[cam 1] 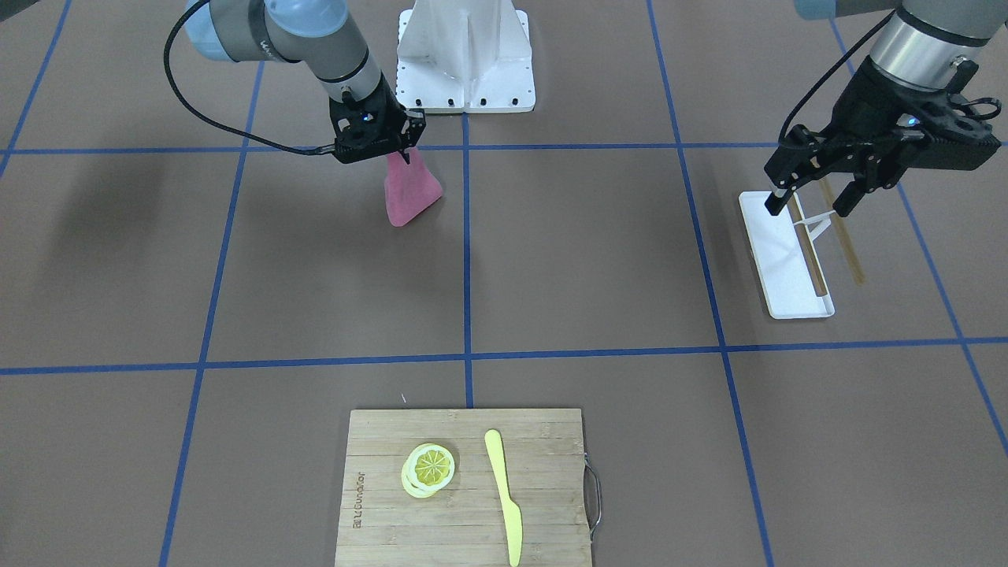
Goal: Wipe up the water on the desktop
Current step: 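Drag the cloth across the table surface away from the center with the right gripper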
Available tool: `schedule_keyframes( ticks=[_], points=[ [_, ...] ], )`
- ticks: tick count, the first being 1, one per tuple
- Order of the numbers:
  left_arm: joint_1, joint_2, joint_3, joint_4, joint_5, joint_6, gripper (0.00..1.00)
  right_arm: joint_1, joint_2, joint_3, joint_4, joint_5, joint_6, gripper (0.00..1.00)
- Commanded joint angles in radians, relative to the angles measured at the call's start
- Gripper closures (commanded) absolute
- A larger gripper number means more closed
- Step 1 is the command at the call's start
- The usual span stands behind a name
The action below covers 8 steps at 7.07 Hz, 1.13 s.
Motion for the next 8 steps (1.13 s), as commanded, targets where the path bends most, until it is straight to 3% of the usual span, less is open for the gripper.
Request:
schedule_keyframes(
  ticks=[1,5,7,8],
  points=[
    [-0.001,0.065,-0.059,-0.001,-0.001,-0.01,0.03,0.108,-0.104,0.005,0.001,0.122,-0.113,1.0],
    [-0.003,0.093,-0.087,-0.001,0.002,-0.01,0.03,0.231,-0.414,0.059,0.013,0.162,-0.466,1.0],
    [-0.003,0.125,-0.122,-0.001,0.002,-0.01,0.03,0.254,-0.447,0.051,-0.003,0.153,-0.496,1.0],
    [-0.003,0.131,-0.118,-0.001,0.002,-0.008,0.03,0.226,-0.38,0.073,-0.084,0.15,-0.478,1.0]
  ],
)
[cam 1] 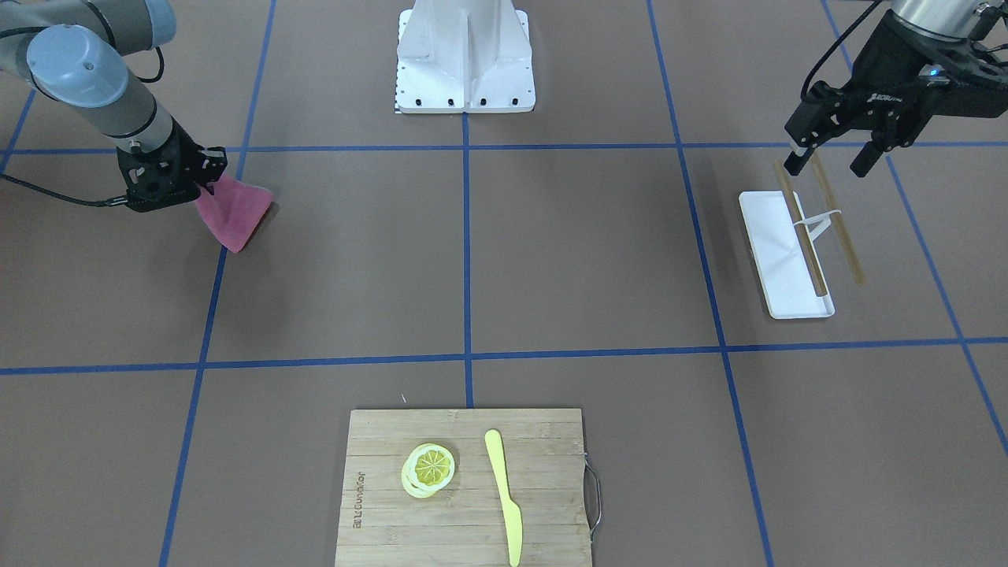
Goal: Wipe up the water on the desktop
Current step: 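Drag the cloth across the table surface away from the center with the right gripper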
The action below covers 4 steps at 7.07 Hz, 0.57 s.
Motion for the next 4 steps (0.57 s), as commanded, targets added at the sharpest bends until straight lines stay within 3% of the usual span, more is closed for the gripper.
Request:
schedule_keyframes(
  ticks=[1,2,4],
  points=[
    [0.0,0.011,-0.003,0.0,-0.001,0.001,0.03,-0.06,0.187,0.017,-0.197,-0.02,0.059,1.0],
    [0.001,0.009,0.008,-0.001,-0.001,0.003,0.03,-0.123,0.301,-0.001,-0.262,-0.04,0.15,1.0],
    [0.001,0.006,0.016,-0.002,-0.001,0.01,0.03,-0.207,0.464,-0.082,-0.257,-0.058,0.315,1.0]
  ],
)
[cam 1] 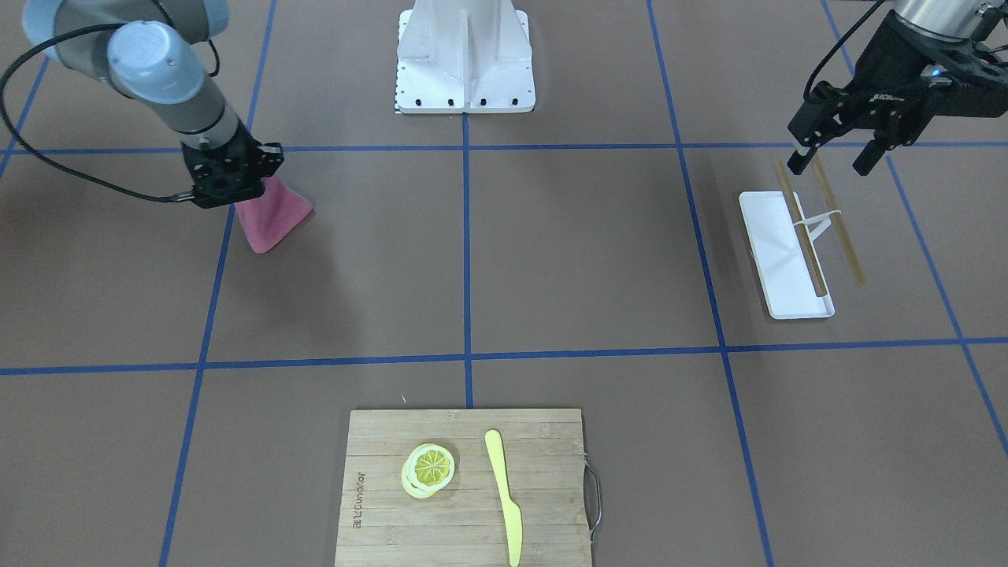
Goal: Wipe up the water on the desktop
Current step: 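Wipe the cloth back toward the center and around with the right gripper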
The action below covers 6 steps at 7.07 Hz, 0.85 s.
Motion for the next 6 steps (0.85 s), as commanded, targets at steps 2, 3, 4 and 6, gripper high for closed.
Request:
schedule_keyframes(
  ticks=[2,3,4,6],
  points=[
    [0.0,0.004,0.006,0.0,0.0,0.002,0.03,-0.117,0.255,-0.138,-0.004,-0.042,0.204,1.0],
    [0.0,0.003,0.001,0.0,-0.002,-0.002,0.03,-0.131,0.328,-0.199,0.031,-0.046,0.264,1.0],
    [0.0,0.004,-0.002,0.0,-0.002,-0.004,0.03,-0.134,0.361,-0.245,0.081,-0.047,0.305,1.0],
    [-0.001,0.004,-0.007,0.0,-0.002,-0.005,0.03,-0.064,0.223,-0.151,0.099,-0.024,0.221,1.0]
  ],
)
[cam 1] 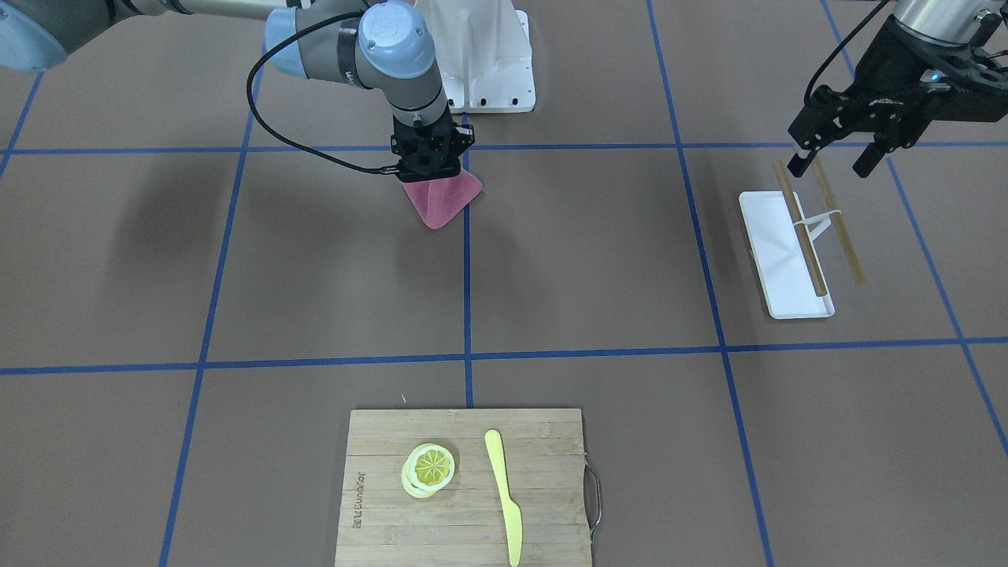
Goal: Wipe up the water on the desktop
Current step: 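Wipe the cloth back toward the center and around with the right gripper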
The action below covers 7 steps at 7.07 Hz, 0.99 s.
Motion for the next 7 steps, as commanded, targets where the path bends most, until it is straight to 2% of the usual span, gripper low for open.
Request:
schedule_keyframes(
  ticks=[1,3,5,6,7],
  points=[
    [-0.001,0.0,-0.003,0.0,-0.001,-0.001,0.03,0.089,-0.168,0.094,0.014,0.026,-0.145,1.0],
    [-0.001,0.0,0.0,0.002,-0.001,-0.001,0.03,0.194,-0.301,0.131,0.009,0.084,-0.314,1.0],
    [0.0,0.0,0.005,0.0,-0.001,-0.001,0.03,0.297,-0.517,0.194,0.015,0.091,-0.566,1.0],
    [0.0,0.0,0.002,0.002,-0.001,-0.001,0.03,0.333,-0.55,0.191,0.015,0.091,-0.625,1.0],
    [0.0,0.0,-0.001,0.002,-0.001,-0.002,0.03,0.328,-0.54,0.182,0.008,0.083,-0.626,1.0]
  ],
)
